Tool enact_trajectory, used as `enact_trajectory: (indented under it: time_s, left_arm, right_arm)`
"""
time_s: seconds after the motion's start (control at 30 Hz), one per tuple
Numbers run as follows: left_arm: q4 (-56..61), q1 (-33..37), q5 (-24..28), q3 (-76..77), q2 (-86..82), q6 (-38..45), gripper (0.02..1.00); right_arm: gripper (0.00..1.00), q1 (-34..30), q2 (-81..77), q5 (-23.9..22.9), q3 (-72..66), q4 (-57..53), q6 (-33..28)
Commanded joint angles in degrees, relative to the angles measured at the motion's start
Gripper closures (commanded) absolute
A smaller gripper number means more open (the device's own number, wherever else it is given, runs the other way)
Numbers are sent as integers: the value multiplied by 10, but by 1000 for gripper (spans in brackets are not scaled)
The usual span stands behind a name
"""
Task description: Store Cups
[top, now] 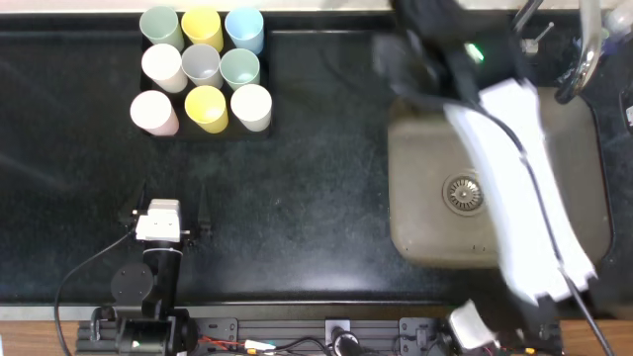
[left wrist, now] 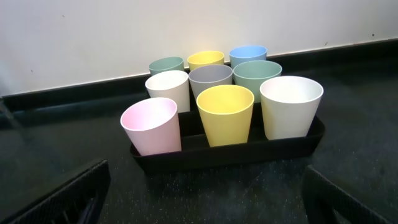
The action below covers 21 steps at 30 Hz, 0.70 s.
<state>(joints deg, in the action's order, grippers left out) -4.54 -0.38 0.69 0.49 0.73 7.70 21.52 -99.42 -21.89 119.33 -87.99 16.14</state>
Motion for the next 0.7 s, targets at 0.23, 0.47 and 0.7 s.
enact_trajectory:
  time_s: [0.23, 0.47, 0.7]
  left_arm:
    - [-3, 0, 5, 0, -6, 9, 18]
    - [-3, 0, 5, 0, -6, 9, 18]
    - [-3, 0, 5, 0, -6, 9, 18]
  right_arm:
    - [3, -89, 368, -63, -529, 280, 138]
    - [3, -113, 572, -152, -800, 568, 139]
    - [3, -111, 683, -152, -940, 763, 139]
